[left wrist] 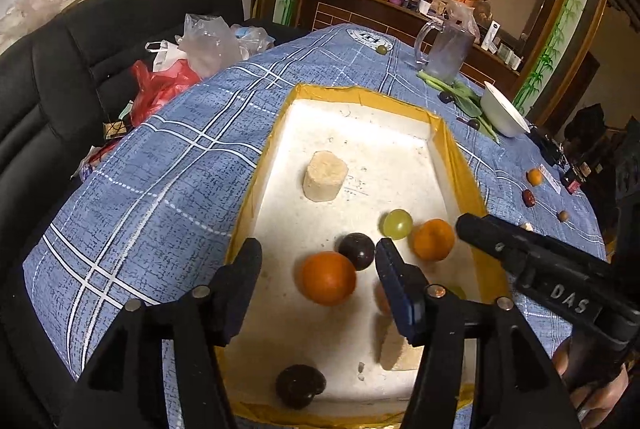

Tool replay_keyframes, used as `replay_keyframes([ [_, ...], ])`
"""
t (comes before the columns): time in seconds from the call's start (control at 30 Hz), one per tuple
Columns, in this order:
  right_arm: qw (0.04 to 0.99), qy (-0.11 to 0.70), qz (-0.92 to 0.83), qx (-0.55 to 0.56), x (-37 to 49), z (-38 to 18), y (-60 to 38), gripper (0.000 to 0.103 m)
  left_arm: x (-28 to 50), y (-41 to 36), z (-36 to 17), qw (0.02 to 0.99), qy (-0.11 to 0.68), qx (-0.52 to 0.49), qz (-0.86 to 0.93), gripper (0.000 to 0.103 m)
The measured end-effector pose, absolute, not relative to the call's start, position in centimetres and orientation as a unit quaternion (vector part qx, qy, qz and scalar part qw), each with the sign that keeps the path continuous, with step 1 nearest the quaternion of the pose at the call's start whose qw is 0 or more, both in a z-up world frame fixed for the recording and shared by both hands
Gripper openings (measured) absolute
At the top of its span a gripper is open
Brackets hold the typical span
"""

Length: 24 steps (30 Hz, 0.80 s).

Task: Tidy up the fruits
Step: 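Carry the cube and grape over the tray and open both tools to drop them, then grasp a round beige cube with the left tool while the right tool grasps a brown kiwi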

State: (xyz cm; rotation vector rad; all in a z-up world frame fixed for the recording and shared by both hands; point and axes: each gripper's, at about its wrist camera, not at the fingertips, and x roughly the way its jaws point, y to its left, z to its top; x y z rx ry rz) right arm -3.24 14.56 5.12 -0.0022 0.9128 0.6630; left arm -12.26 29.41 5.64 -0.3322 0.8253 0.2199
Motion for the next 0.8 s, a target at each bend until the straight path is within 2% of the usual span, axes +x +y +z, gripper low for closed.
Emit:
replay_keyframes([
  [0.33,0.877,0.396,0.271,0.022,-4.9,8.6,7.1,0.047,-12.9,25.3,8.2,0.916,0.375,-0.094,0.102,0.066],
  [0.8,0.899,0.390,0.189,0.061,-7.1,8.2,-4.1,0.047,-14.0,16.5,10.6,0.933,0.356,-0.002,0.055,0.074],
])
